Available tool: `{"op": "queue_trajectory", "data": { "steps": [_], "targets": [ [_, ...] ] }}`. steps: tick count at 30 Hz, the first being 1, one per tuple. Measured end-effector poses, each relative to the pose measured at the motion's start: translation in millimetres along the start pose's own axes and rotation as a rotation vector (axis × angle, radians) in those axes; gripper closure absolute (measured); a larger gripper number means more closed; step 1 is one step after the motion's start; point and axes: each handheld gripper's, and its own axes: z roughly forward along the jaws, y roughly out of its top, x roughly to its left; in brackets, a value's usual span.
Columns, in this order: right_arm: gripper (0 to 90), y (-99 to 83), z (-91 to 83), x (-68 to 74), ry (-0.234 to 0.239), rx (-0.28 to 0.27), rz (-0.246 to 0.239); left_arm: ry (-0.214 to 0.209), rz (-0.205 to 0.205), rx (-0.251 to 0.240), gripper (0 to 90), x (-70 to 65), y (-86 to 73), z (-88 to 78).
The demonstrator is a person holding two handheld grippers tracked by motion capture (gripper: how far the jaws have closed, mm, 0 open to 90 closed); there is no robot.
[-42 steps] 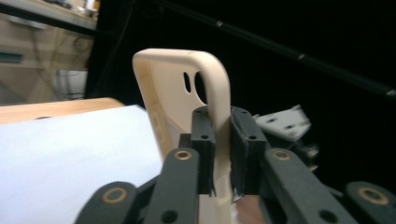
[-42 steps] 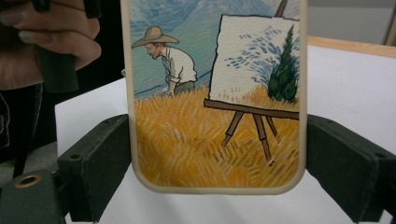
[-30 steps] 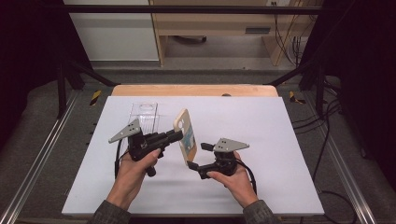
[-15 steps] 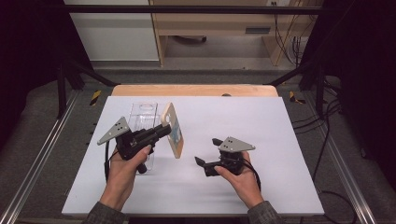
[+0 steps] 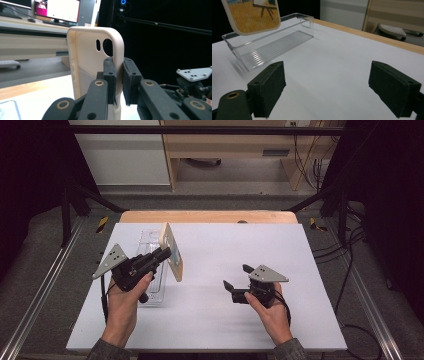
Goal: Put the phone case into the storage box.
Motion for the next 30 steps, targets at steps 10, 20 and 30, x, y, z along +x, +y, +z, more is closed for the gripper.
{"op": "queue_trajectory", "data": {
  "steps": [10,20,30],
  "targets": [
    [11.4,-8.2,-16.9,-14.8,-0.045,-0.011,0.007,0.067,0.017,-0.02,81.5,1.2,7.5,-9.7],
    [6.3,-18.5,-36.5,-28.0,-0.102,-0.068,0.032,0.117,0.015,-0.04,81.5,8.0,13.6,-17.1],
    [4.3,-24.8,-54.0,-36.8,-0.152,-0.099,0.05,0.153,0.019,-0.051,81.5,14.6,20.5,-23.1]
  ]
}}
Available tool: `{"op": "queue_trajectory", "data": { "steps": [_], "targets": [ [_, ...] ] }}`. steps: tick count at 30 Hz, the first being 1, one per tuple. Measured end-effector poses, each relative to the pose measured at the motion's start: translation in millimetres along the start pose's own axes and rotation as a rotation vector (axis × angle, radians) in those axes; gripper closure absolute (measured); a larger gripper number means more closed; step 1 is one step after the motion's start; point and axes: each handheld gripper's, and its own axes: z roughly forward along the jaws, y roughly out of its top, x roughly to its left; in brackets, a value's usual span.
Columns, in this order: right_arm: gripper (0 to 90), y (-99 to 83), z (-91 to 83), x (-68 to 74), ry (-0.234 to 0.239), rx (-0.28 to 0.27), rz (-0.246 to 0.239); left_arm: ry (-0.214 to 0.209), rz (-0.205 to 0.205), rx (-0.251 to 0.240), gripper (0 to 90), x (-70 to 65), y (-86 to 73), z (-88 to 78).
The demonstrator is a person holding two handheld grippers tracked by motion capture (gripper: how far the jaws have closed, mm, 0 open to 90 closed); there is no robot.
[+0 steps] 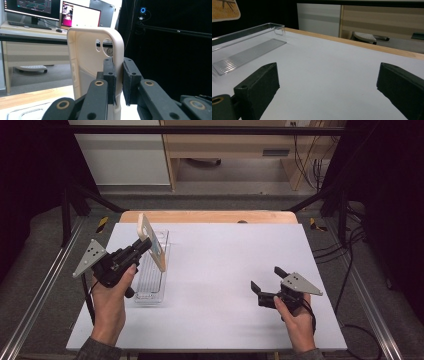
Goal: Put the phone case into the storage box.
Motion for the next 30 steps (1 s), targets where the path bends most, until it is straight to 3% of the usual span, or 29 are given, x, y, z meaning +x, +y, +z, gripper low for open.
{"op": "queue_trajectory", "data": {
  "steps": [20,30],
  "targets": [
    [4.1,-17.0,-25.6,-14.0,-0.046,-0.054,0.033,0.072,0.001,-0.009,81.4,9.9,3.0,-0.7],
    [4.0,-27.5,-28.2,-14.0,-0.06,-0.091,0.031,0.103,0.021,0.011,81.4,17.5,6.2,8.3]
  ]
}}
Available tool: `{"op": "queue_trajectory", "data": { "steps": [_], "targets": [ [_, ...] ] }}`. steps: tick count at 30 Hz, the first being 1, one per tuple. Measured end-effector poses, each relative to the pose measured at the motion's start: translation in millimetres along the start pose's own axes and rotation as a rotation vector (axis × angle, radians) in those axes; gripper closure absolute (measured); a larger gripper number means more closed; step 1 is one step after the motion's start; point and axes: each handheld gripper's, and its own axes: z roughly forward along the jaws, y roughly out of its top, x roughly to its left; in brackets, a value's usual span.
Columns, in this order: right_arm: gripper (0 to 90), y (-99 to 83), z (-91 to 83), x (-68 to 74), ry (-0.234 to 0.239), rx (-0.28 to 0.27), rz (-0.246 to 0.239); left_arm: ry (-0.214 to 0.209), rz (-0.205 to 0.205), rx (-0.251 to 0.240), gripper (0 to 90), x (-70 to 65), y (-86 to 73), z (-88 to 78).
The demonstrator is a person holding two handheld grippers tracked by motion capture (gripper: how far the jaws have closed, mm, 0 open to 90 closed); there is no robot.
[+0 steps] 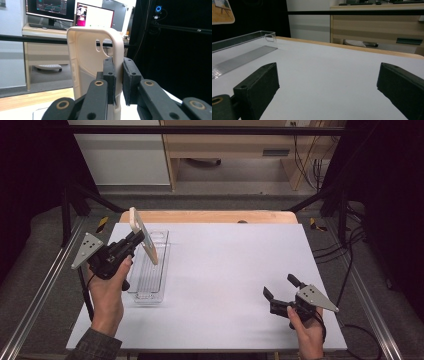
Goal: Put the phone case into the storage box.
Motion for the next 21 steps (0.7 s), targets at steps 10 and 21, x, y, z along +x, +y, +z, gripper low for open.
{"op": "queue_trajectory", "data": {
  "steps": [10,21],
  "targets": [
    [3.9,-4.5,-0.2,2.6,0.003,-0.008,-0.015,0.049,0.009,0.022,81.4,14.0,-0.6,13.7],
    [3.9,-7.1,-0.8,1.5,0.002,-0.005,-0.014,0.094,-0.006,0.06,81.4,29.5,-10.9,37.7]
  ]
}}
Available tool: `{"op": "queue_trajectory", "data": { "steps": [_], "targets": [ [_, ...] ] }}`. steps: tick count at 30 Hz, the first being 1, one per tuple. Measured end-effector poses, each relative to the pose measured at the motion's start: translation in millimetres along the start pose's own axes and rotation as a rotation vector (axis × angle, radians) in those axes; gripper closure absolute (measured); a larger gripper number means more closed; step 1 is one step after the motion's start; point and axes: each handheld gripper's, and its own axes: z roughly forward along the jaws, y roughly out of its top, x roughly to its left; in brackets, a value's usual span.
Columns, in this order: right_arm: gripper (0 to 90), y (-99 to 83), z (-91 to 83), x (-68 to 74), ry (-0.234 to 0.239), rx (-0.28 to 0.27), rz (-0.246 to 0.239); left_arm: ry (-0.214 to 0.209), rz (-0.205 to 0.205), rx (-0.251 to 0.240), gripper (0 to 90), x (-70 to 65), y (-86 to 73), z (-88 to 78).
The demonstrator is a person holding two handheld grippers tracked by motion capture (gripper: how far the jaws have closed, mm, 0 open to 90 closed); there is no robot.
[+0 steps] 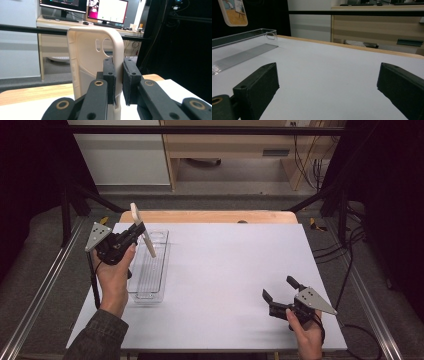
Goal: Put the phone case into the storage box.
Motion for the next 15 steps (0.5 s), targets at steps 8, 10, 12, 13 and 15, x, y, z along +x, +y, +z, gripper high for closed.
{"op": "queue_trajectory", "data": {
  "steps": [8,10,12,13,15],
  "targets": [
    [3.9,-1.0,-1.0,-3.1,-0.002,-0.001,0.008,0.03,-0.011,0.022,81.3,7.3,-5.9,15.4],
    [3.9,-1.2,-1.3,-3.6,-0.003,-0.001,0.011,0.034,-0.014,0.028,81.3,8.6,-6.7,18.0],
    [3.9,-1.2,-1.4,-3.9,-0.004,-0.002,0.013,0.041,-0.012,0.034,81.3,9.7,-7.7,21.2],
    [3.9,-1.2,-1.4,-3.9,-0.004,-0.002,0.013,0.044,-0.008,0.04,81.3,10.2,-8.0,22.7],
    [3.9,-1.3,-1.4,-4.0,-0.004,-0.002,0.014,0.052,0.001,0.047,81.3,11.5,-8.7,25.5]
  ]
}}
